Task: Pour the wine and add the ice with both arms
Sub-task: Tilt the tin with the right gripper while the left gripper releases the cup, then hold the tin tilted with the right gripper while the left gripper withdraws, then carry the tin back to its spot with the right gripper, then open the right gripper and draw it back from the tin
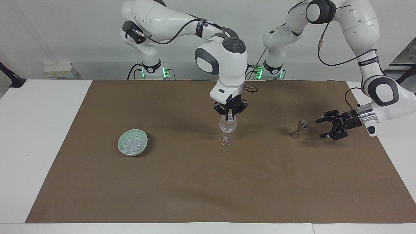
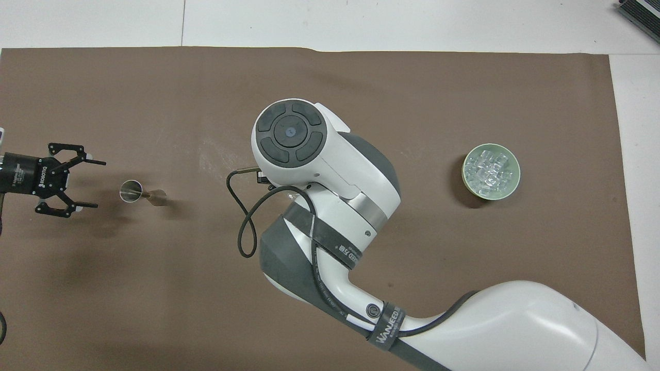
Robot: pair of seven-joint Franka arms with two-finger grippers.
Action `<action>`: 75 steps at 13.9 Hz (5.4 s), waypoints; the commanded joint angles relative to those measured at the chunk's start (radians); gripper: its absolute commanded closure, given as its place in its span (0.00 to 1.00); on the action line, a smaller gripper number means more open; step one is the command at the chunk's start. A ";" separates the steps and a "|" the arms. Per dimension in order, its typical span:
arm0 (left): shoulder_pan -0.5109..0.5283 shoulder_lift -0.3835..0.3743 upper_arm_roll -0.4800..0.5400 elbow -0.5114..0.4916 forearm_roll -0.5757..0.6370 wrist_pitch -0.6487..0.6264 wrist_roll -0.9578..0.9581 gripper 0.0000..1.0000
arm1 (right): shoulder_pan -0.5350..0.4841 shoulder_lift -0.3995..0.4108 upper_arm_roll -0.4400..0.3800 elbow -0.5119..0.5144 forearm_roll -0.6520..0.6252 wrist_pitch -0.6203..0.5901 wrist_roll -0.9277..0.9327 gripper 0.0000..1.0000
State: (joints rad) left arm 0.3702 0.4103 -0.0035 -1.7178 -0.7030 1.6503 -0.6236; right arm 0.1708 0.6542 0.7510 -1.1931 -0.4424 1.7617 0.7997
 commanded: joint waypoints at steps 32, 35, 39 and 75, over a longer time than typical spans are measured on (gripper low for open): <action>-0.076 -0.272 -0.273 0.368 0.626 -0.173 0.419 0.00 | -0.063 -0.142 0.042 0.012 -0.029 -0.133 0.024 0.25; -0.112 -0.295 -0.268 0.366 0.629 -0.187 0.519 0.00 | -0.091 -0.177 0.024 0.012 -0.029 -0.180 0.026 0.00; -0.143 -0.396 -0.271 0.230 0.681 -0.181 0.608 0.00 | -0.097 -0.264 -0.111 0.007 0.068 -0.212 0.013 0.00; -0.209 -0.472 -0.164 0.136 0.686 -0.156 0.728 0.00 | -0.085 -0.699 -0.814 -0.244 0.464 -0.390 -0.567 0.00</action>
State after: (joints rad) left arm 0.1528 -0.0399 -0.1652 -1.5639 -0.0345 1.4986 0.0884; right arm 0.0866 -0.0227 -0.0609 -1.4163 -0.0027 1.3784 0.2601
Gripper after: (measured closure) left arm 0.000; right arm 0.000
